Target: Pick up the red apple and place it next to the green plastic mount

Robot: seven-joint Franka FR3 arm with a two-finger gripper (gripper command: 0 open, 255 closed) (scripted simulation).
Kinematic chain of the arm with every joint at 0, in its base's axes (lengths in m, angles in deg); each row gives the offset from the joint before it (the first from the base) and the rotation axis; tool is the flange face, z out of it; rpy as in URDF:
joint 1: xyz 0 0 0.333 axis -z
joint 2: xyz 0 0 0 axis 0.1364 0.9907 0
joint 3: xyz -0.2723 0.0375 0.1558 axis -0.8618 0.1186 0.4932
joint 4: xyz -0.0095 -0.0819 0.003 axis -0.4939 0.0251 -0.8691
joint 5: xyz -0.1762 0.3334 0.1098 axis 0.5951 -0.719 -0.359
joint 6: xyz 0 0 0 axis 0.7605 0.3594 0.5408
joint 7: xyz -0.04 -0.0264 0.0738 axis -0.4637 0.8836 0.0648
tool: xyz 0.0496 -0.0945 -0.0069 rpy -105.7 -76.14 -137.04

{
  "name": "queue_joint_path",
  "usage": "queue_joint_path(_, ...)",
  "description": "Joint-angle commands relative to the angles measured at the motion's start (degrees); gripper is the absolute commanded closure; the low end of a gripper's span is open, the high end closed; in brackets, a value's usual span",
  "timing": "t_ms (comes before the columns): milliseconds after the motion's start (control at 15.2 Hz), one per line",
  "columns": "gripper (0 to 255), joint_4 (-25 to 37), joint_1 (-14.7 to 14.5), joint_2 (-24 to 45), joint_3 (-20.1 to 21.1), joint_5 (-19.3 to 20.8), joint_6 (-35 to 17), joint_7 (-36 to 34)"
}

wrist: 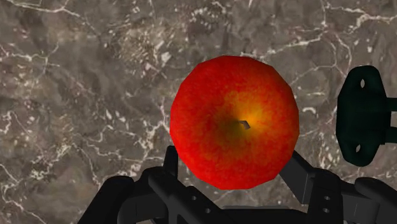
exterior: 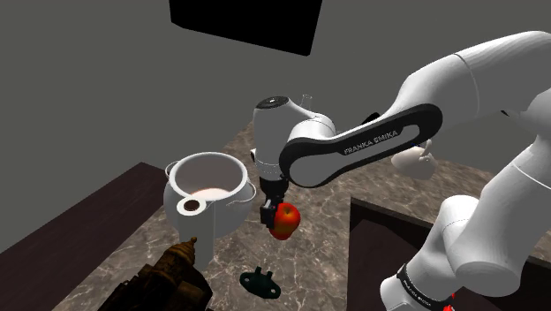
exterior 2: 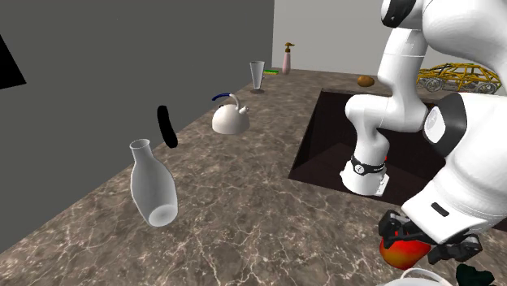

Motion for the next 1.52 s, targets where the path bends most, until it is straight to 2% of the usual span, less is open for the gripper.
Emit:
queue_joint_path(0, 255, -1.04, 0.03, 0.96, 0.01, 0.26, -2.01, -0.18)
queue_joint_path(528, 255, -1.04, 0.03, 0.96, 0.0, 0.26, -2.01, -0.18)
queue_joint_path(594, 0, -1.04, 0.03, 0.96, 0.0, 0.26, -2.01, -0.18)
queue_joint_path(924, 0, -1.03, 0.03, 0.97, 0.0, 0.26, -2.01, -0.18)
queue_joint_path(1188, 0, 4.3, -0.01, -1.23, -0.04, -0.32, 5.46, 0.26)
queue_joint_path(1452, 0, 4.3, -0.01, -1.23, -0.04, -0.32, 5.46, 0.26)
